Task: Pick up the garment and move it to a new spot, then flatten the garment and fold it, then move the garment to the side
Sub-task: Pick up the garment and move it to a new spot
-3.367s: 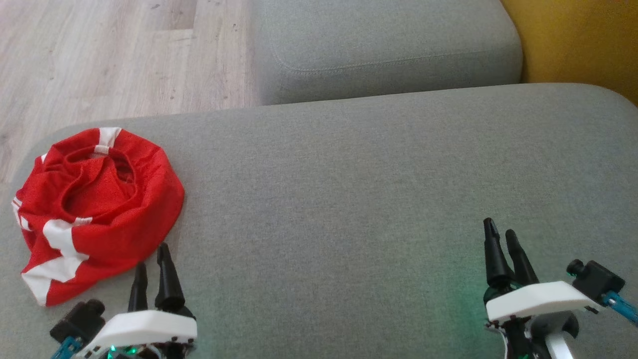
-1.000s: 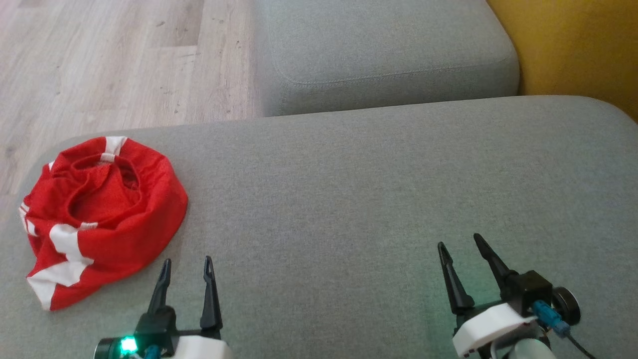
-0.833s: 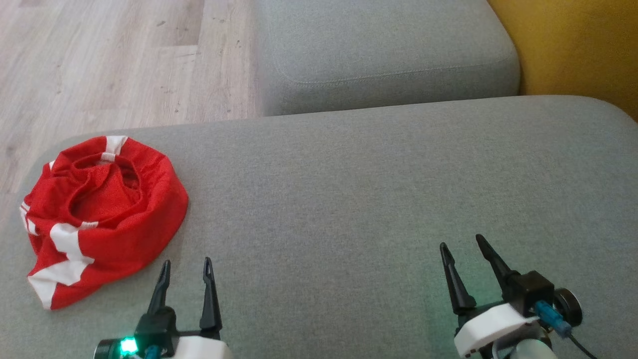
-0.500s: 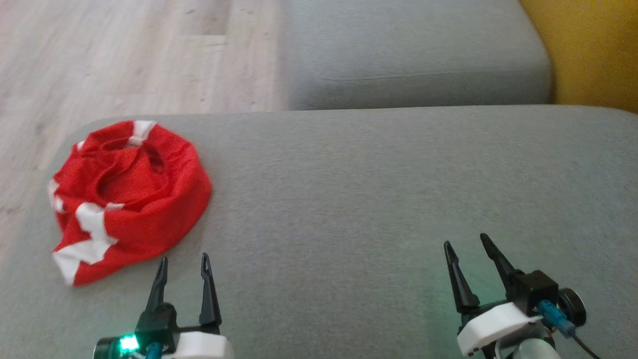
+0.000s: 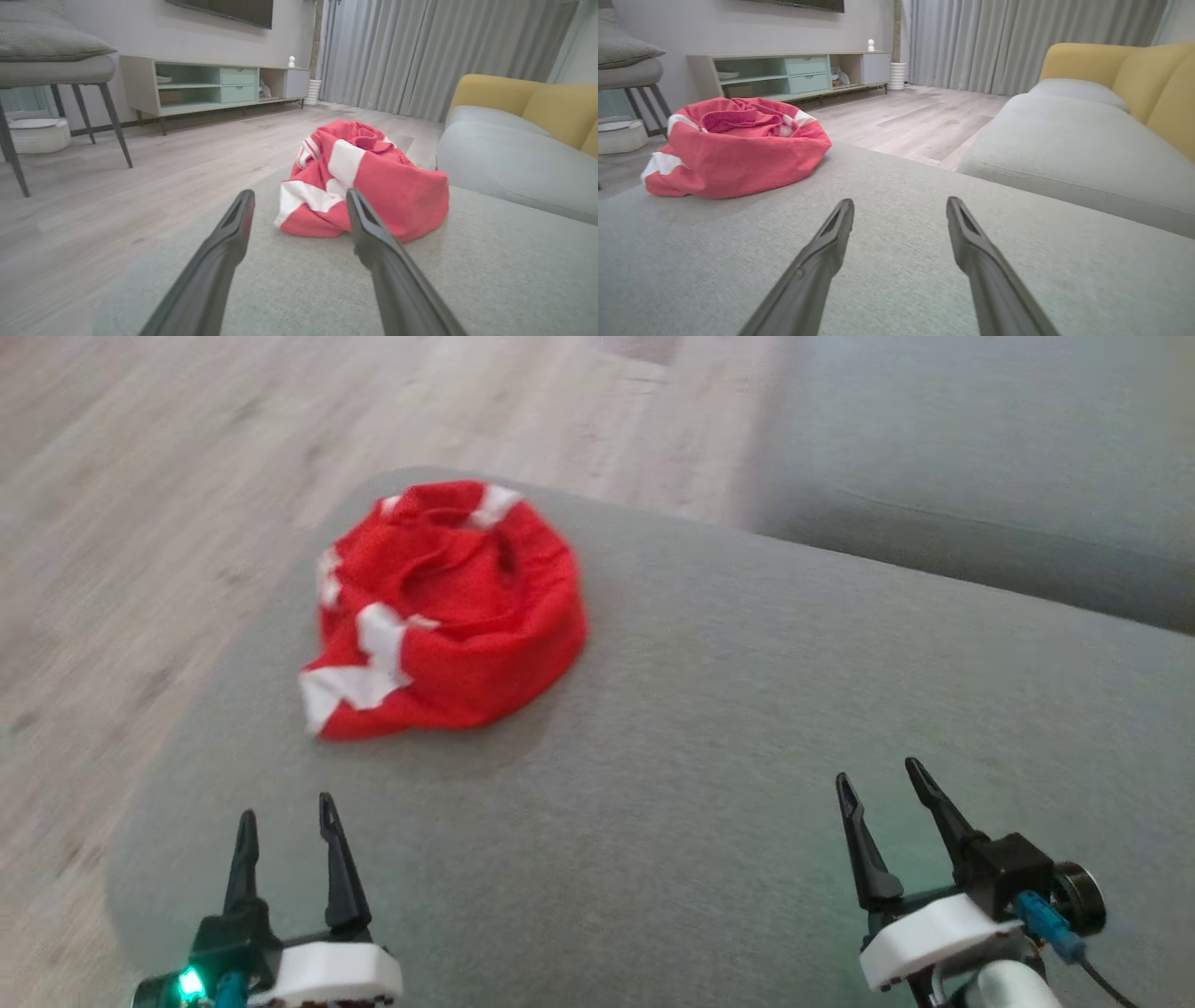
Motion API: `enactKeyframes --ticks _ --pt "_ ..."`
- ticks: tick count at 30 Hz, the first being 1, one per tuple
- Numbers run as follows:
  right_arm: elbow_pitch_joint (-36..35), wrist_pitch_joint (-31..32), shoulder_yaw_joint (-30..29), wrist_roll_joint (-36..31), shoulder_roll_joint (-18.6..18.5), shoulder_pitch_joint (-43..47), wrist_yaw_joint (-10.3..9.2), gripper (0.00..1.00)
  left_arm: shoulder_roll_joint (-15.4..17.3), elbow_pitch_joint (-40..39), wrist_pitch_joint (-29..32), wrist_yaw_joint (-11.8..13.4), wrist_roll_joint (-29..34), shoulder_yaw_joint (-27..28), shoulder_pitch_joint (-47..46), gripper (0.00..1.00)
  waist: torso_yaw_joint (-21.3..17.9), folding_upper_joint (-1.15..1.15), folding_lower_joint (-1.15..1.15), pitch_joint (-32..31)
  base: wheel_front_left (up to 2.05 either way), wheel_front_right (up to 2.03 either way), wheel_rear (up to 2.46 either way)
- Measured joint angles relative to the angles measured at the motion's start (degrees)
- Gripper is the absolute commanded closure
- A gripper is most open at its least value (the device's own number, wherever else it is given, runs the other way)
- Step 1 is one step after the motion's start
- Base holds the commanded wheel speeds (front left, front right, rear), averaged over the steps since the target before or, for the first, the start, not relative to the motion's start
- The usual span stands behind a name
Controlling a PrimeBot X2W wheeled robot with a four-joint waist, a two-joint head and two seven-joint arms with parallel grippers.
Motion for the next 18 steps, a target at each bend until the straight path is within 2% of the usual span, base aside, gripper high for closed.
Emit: enactKeyframes --ticks 4,8,13,14,18 --pt "-0.58 0.01 0.13 -0.29 0.00 -0.05 0.00 0.00 0.01 -0.62 -0.08 -0.25 0.90 1.24 0.75 0.00 4.39 0.00 0.00 0.78 0.00 0.00 0.00" --pt "-0.63 0.01 0.12 -1.63 0.04 -0.89 0.00 0.00 0.03 -1.80 -0.09 -1.33 4.43 1.81 0.58 0.00 6.47 0.00 0.00 2.54 0.00 0.00 0.00" --pt "-1.96 0.00 -2.79 -6.84 0.02 -1.16 0.00 0.00 1.27 -3.68 -0.15 -5.15 6.69 2.19 -6.93 0.00 7.43 0.00 0.01 6.70 0.00 0.00 0.00" --pt "-1.96 0.00 -2.79 -6.84 0.02 -1.16 0.00 0.00 1.27 -3.68 -0.15 -5.15 6.69 2.19 -6.93 0.00 7.43 0.00 0.01 6.70 0.00 0.00 0.00" --pt "-3.43 0.00 -4.08 -10.43 -1.40 -2.99 0.00 0.00 3.57 -2.07 -0.19 -9.10 7.01 2.13 -19.20 0.00 7.14 0.00 0.01 11.21 0.00 0.00 0.00"
